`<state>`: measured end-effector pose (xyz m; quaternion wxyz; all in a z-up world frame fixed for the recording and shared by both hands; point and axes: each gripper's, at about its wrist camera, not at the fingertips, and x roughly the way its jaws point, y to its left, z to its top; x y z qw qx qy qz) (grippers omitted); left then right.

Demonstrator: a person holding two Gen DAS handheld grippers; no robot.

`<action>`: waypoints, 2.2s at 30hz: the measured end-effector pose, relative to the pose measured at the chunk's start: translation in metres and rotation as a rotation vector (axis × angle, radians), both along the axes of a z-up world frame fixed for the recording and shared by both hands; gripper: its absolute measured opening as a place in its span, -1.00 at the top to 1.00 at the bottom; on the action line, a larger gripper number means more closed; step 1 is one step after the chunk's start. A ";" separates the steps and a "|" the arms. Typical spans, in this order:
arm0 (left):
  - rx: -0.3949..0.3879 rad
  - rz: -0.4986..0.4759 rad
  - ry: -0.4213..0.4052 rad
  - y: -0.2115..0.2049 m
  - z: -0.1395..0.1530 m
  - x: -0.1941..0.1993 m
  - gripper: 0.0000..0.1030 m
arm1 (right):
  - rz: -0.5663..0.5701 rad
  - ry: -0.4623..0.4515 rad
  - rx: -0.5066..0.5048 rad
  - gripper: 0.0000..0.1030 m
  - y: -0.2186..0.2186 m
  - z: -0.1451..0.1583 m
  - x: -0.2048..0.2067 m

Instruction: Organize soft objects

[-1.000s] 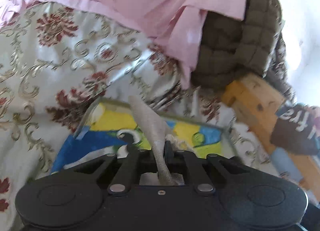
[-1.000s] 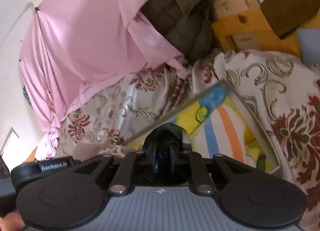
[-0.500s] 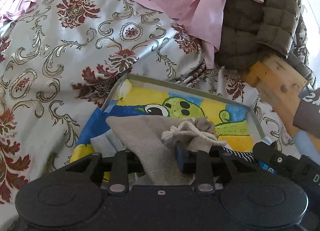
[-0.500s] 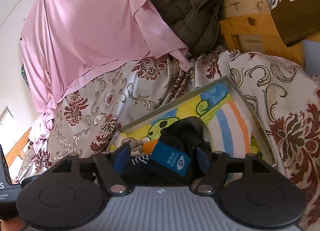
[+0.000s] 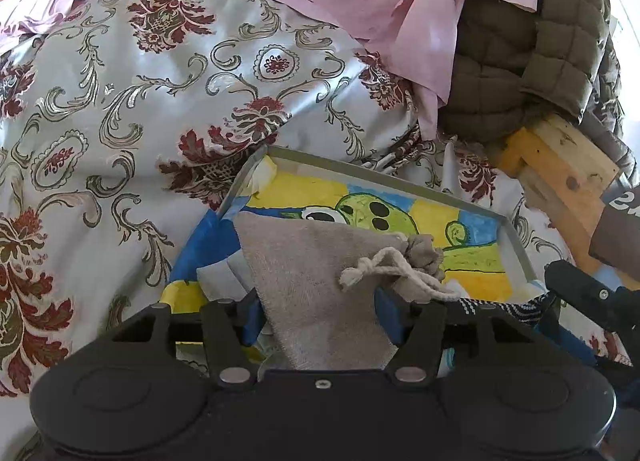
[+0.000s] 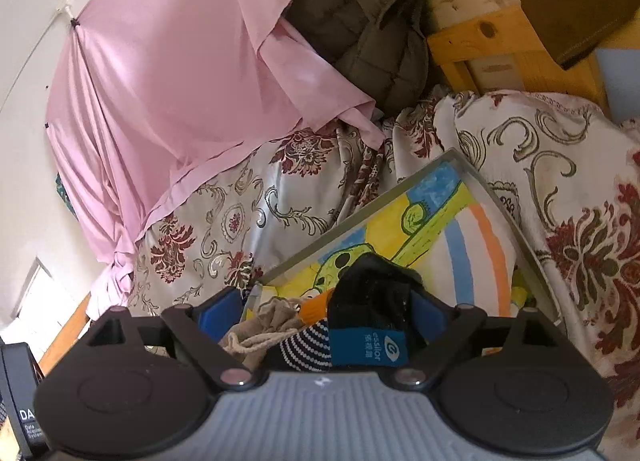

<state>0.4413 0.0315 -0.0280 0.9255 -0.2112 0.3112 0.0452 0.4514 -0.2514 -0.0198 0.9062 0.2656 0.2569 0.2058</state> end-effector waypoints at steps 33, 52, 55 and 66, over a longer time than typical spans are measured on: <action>0.157 -0.038 -0.112 0.002 0.069 -0.079 -0.81 | 0.159 0.188 -0.471 -0.99 0.045 0.122 -0.015; 0.161 -0.020 -0.222 0.010 0.115 -0.216 -0.98 | 0.020 -0.085 -0.488 -0.99 0.039 0.155 -0.195; 0.176 -0.021 -0.235 0.009 0.111 -0.238 -0.98 | -0.016 -0.106 -0.479 -0.99 0.040 0.144 -0.221; 0.220 -0.007 -0.279 0.011 0.077 -0.303 -0.98 | -0.148 -0.122 -0.482 -0.99 0.036 0.081 -0.288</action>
